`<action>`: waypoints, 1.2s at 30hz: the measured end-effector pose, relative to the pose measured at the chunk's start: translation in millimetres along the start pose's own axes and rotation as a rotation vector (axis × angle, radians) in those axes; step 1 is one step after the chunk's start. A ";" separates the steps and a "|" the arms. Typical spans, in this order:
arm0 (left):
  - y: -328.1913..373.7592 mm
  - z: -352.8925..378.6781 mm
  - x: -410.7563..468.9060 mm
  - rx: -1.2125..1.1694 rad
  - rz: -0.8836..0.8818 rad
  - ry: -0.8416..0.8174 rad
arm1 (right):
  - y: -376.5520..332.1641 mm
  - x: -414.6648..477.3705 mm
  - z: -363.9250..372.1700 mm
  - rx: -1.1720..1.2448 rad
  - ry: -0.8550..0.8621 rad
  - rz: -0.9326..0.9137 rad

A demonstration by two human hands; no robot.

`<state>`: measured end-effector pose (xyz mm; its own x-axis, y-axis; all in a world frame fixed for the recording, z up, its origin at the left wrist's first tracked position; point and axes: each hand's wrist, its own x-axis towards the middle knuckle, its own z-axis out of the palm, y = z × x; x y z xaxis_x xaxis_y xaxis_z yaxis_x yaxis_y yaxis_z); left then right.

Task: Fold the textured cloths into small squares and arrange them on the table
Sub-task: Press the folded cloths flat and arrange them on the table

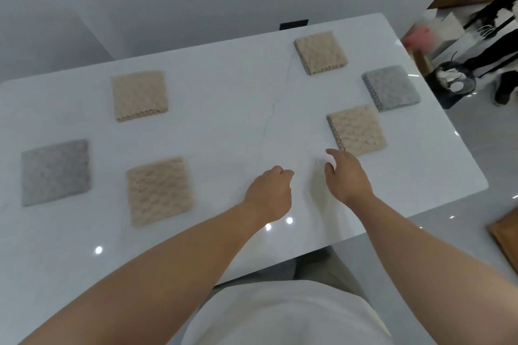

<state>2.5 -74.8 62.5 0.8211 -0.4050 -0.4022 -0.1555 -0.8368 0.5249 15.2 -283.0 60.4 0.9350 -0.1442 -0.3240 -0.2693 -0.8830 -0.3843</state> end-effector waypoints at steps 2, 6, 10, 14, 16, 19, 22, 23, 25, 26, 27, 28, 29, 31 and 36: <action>20.0 3.3 19.7 -0.018 -0.024 -0.017 | 19.9 17.7 -12.0 0.012 0.023 0.003; 63.6 17.1 73.1 -0.010 -0.039 0.000 | 66.7 65.3 -35.4 -0.007 0.049 -0.010; 108.9 39.7 126.2 -0.154 -0.197 0.069 | 104.5 107.8 -60.2 0.019 0.074 0.011; 143.1 56.8 164.2 -0.502 -0.573 0.208 | 136.4 136.6 -78.3 0.031 0.010 0.081; 151.0 60.7 177.2 -0.566 -0.664 0.273 | 144.3 148.4 -79.7 0.065 -0.071 0.077; 155.5 65.6 189.5 -0.541 -0.690 0.324 | 150.0 156.3 -75.0 0.115 -0.151 0.025; 154.0 69.5 193.5 -0.561 -0.691 0.336 | 152.6 154.5 -72.9 0.147 -0.182 0.015; 152.2 69.8 193.0 -0.570 -0.693 0.334 | 153.3 153.4 -72.3 0.148 -0.191 0.004; 147.8 70.1 190.7 -0.585 -0.703 0.340 | 154.1 151.7 -71.2 0.124 -0.218 -0.031; 145.3 69.8 188.0 -0.588 -0.708 0.345 | 153.7 150.7 -70.0 0.109 -0.233 -0.046; 142.9 69.3 184.6 -0.590 -0.715 0.351 | 152.9 149.8 -68.5 0.094 -0.251 -0.065; 140.3 69.0 180.1 -0.589 -0.724 0.356 | 151.7 148.0 -66.7 0.078 -0.272 -0.091; 138.2 68.7 174.8 -0.591 -0.734 0.360 | 150.5 145.6 -64.8 0.063 -0.292 -0.122; 133.1 69.7 164.2 -0.594 -0.748 0.365 | 148.9 141.0 -62.1 0.049 -0.334 -0.186; 125.6 65.0 146.5 -0.519 -0.704 0.357 | 149.9 141.3 -61.8 0.014 -0.373 -0.285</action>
<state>67.6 -263.2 20.7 0.7661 0.3395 -0.5457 0.6335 -0.5425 0.5518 121.2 -463.3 10.5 0.8261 0.2762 -0.4913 -0.0193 -0.8574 -0.5144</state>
